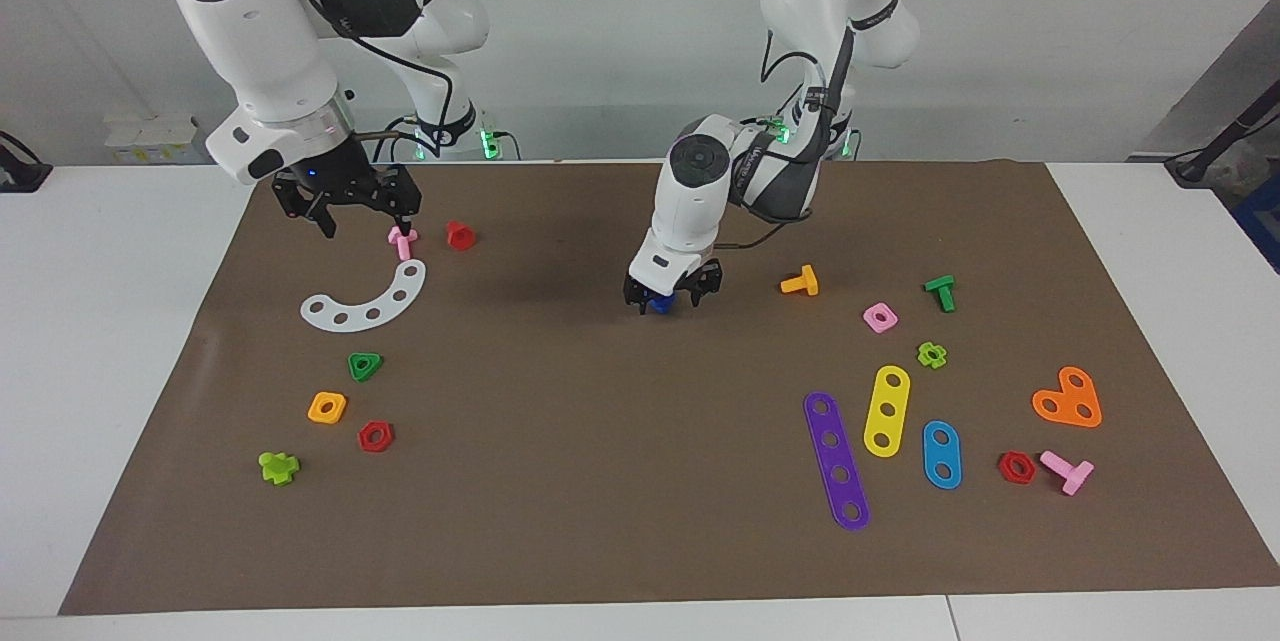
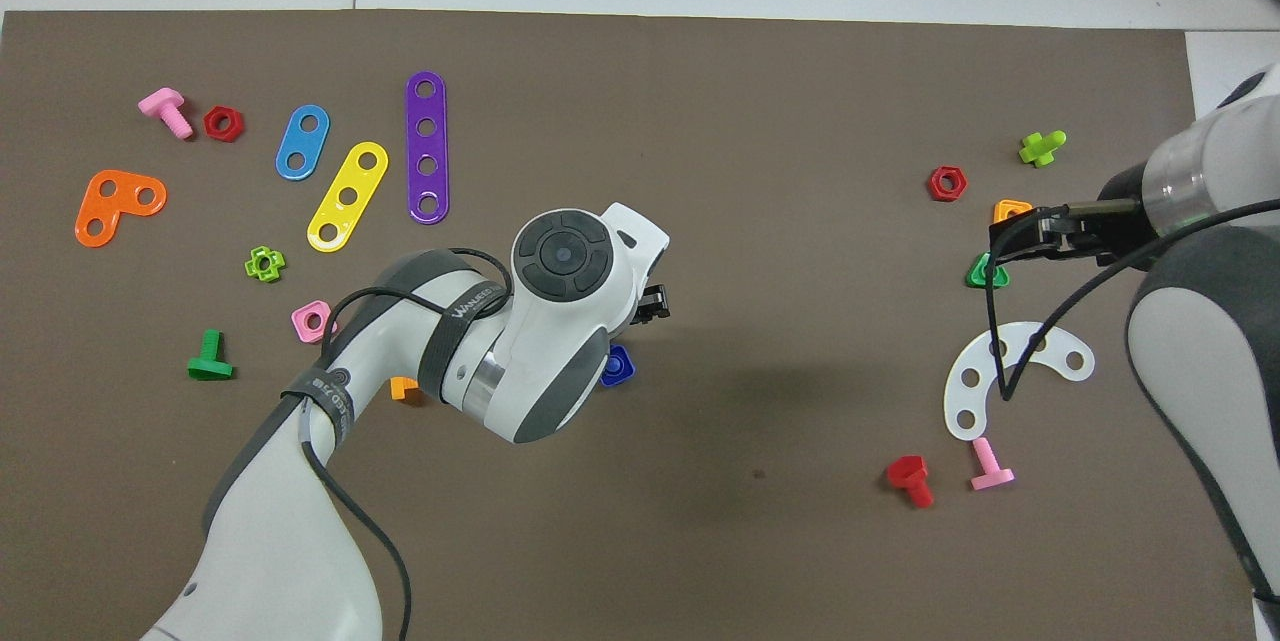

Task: Unscrew and place screws in storage area
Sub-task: 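Lower the left gripper and grasp the blue square nut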

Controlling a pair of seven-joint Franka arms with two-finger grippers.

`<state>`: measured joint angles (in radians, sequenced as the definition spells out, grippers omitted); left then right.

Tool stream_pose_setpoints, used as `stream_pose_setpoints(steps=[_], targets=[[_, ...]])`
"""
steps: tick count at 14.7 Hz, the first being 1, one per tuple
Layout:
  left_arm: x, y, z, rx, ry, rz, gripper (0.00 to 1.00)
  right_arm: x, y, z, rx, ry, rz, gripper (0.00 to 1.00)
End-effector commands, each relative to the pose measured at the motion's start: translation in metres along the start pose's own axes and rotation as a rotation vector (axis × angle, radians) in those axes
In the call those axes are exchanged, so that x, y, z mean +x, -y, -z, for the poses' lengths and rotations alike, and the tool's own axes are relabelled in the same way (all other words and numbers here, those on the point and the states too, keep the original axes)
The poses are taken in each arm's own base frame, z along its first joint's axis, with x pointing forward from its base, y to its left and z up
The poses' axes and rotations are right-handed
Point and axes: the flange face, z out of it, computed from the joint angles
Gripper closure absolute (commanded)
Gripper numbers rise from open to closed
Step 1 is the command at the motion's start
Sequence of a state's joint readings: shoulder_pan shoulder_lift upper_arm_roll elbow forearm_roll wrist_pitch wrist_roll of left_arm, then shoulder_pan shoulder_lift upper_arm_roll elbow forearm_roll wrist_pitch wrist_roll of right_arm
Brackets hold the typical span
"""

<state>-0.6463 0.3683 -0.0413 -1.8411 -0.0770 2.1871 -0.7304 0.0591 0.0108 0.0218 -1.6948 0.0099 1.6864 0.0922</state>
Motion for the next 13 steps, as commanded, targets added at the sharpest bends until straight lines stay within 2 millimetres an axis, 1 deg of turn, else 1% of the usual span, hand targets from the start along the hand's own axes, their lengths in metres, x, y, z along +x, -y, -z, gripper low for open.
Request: stream_pose_setpoints(steps=[1,3,8,10,12,13], targets=[[-0.017,0.004,-0.005,0.018,0.013,0.0,0.17,-0.002,-0.001,0.001,0.021,0.002,0.02,0.0],[-0.033,0.0,-0.013,0.031,0.023,-0.003,0.21,-0.002,-0.001,0.001,0.021,0.004,0.02,0.0],[-0.032,0.0,-0.011,0.025,0.017,0.0,0.25,-0.002,-0.001,0.001,0.021,0.002,0.021,0.0],[-0.031,0.0,-0.01,0.022,0.014,0.001,0.28,-0.002,-0.001,0.001,0.021,0.002,0.021,0.0],[-0.031,0.002,-0.012,0.019,0.01,0.005,0.34,-0.002,-0.001,0.001,0.021,0.002,0.021,0.0],[-0.031,0.001,-0.014,0.016,0.006,0.008,0.35,-0.002,-0.001,0.001,0.021,0.002,0.021,0.0]])
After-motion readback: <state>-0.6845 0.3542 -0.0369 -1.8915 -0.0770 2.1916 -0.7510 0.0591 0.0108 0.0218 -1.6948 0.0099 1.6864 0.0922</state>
